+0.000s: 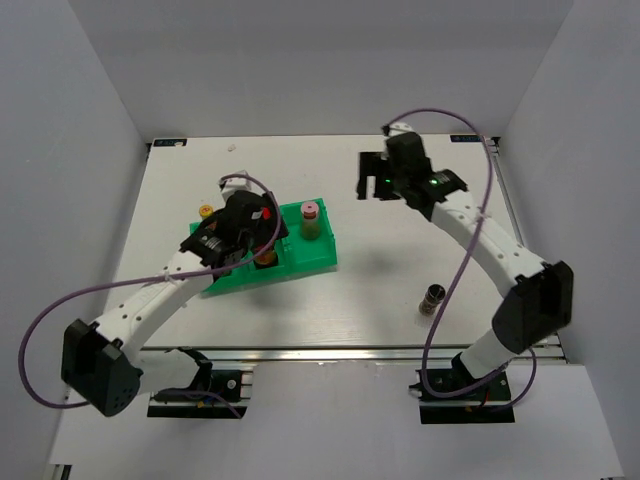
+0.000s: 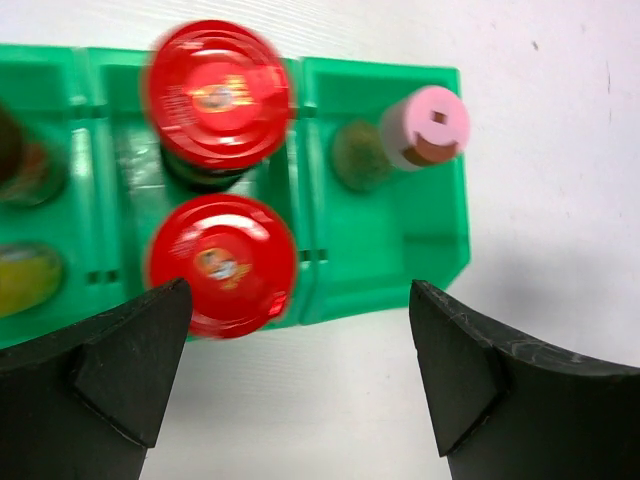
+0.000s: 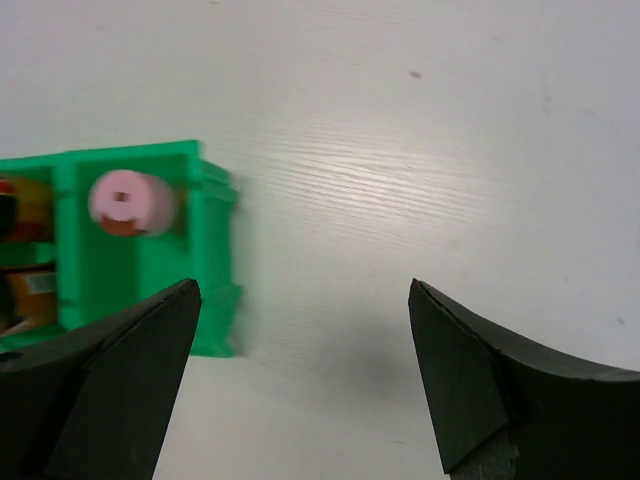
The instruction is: Organize the condiment bottles
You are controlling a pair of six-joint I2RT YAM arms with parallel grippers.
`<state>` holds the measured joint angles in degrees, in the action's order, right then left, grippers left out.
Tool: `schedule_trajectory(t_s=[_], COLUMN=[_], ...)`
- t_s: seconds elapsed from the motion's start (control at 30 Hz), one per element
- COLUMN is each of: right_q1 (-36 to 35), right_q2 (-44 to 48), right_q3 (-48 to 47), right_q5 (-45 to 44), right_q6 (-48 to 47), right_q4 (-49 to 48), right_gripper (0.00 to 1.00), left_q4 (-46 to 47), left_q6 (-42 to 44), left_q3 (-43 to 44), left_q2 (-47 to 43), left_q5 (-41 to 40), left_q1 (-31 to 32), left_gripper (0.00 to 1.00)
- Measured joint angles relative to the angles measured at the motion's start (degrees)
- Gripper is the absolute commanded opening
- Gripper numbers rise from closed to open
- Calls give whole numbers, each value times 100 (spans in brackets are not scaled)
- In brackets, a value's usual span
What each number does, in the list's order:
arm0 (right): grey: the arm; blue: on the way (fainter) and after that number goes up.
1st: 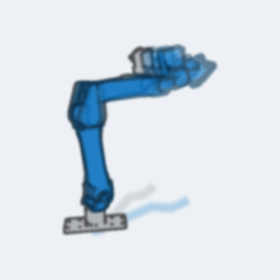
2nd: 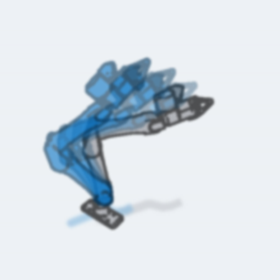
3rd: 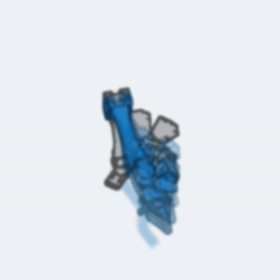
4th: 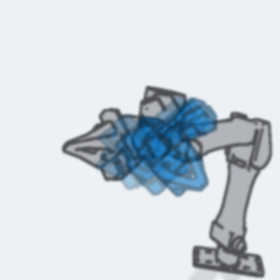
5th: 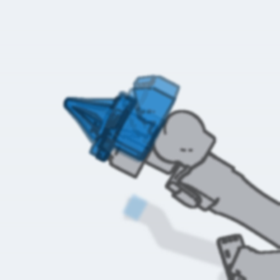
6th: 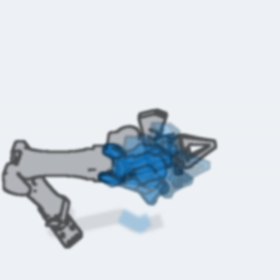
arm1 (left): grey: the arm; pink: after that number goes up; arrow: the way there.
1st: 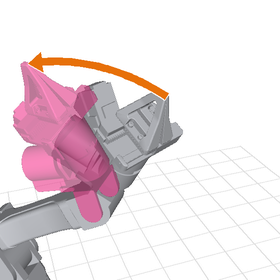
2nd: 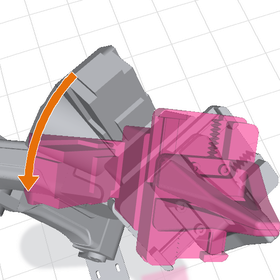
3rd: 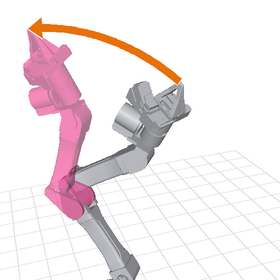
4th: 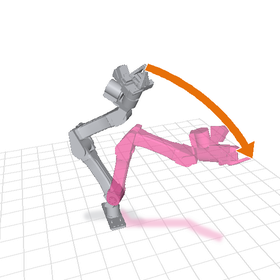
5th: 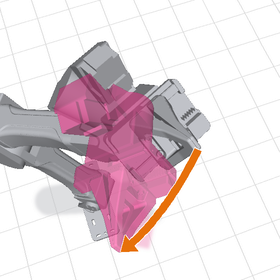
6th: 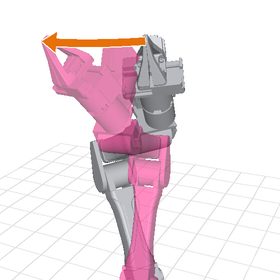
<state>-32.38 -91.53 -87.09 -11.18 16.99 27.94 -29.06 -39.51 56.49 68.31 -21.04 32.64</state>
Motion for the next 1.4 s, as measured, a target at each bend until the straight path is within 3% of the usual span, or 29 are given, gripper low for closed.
schedule_trajectory(t_s=[0.1, 0.27, 0.47, 0.57, 0.87, 1.27, 1.4], right_q1=[787, 1834, 3154, 3639, 3934, 3989, 3991], right_q2=[815, 1919, 2833, 2970, 2942, 2942, 2944], right_q3=[1261, 2590, 3191, 3268, 3353, 3353, 3353], right_q5=[129, 164, 420, 588, 1121, 1467, 1508], right_q6=[225, 516, 717, 793, 811, 752, 734], right_q4=[-107, -103, -94, -109, -116, -120, -153], right_gripper=[89, 89, 89, 89, 89, 89, 89], left_q4=[170, 577, 977, 892, 439, 197, 179], left_q6=[205, 774, 1888, 2382, 3416, 3606, 3600], left_q3=[256, 824, 1847, 2605, 4218, 5239, 5302], left_q2=[466, 1270, 2551, 3322, 4710, 5890, 6046], left_q5=[205, 723, 2267, 2516, 3036, 2592, 2522], left_q1=[308, 1252, 2035, 2490, 3626, 3611, 3611], left_gripper=[98, 98, 98, 98, 98, 98, 88])
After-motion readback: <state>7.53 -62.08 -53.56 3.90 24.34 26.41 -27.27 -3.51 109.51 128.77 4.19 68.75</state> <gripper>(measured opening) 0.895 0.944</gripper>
